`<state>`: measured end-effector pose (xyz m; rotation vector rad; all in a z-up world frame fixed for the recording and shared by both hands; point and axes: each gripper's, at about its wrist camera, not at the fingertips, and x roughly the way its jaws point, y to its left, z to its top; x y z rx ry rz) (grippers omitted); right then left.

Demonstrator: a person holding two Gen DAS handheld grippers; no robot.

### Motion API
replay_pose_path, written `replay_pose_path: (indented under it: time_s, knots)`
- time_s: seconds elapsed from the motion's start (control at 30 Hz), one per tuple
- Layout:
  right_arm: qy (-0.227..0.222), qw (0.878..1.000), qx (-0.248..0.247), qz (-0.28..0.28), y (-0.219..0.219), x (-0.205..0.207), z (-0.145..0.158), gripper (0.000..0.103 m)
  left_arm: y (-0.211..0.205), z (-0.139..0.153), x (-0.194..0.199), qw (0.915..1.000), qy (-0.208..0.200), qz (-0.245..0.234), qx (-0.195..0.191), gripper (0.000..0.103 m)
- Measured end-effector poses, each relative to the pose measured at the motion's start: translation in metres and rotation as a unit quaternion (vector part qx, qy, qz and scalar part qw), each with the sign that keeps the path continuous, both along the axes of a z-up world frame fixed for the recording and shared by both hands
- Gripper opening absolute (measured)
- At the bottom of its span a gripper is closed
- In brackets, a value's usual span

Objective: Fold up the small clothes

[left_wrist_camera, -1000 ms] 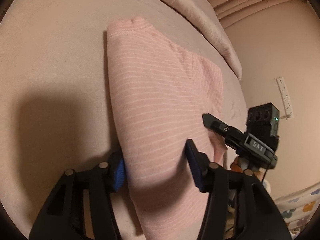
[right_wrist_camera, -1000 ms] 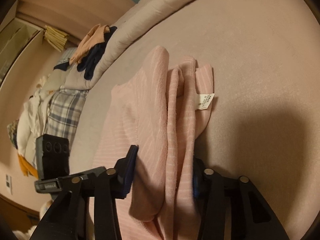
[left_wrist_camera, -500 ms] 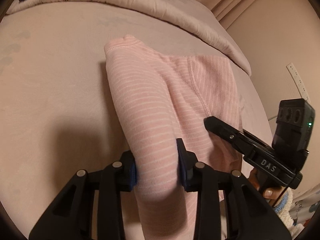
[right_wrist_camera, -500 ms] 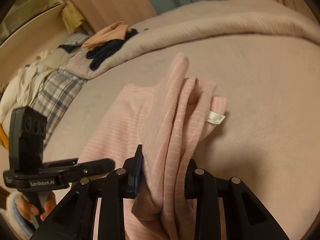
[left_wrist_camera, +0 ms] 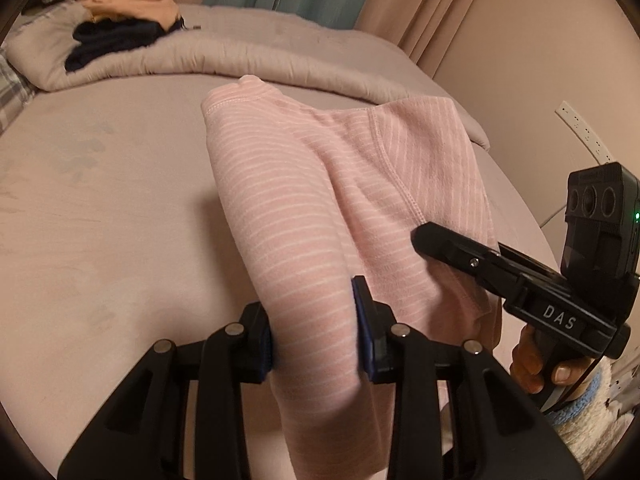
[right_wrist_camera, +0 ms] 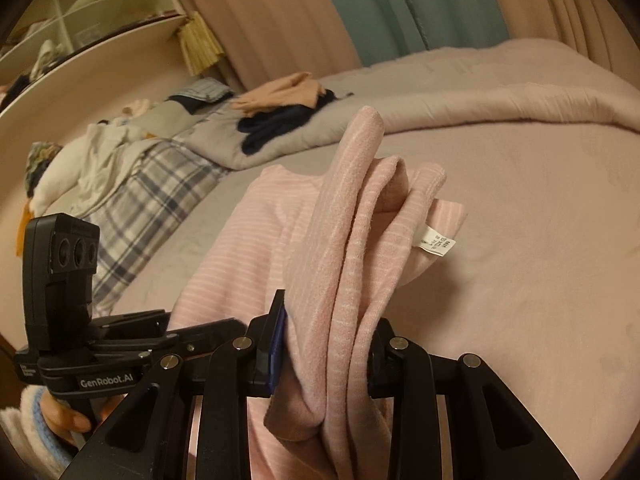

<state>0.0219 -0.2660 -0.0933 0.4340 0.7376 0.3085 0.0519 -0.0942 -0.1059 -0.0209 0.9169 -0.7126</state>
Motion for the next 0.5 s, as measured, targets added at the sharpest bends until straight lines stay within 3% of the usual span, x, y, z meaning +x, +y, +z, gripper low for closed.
replay_pose_path:
  time_s: [0.27,0.5]
  knots:
    - [-0.034,0.999,-0.005,0.021,0.018,-0.014,0.022,0.032,0.034,0.019,-0.03,0.9992,-0.034,0.021,-0.01,0.033]
    - [-0.054,0.998,-0.017,0.042,0.035,-0.013,0.036,0.032,0.055,0.029,-0.033,0.9976,-0.051,0.041,-0.021,0.033]
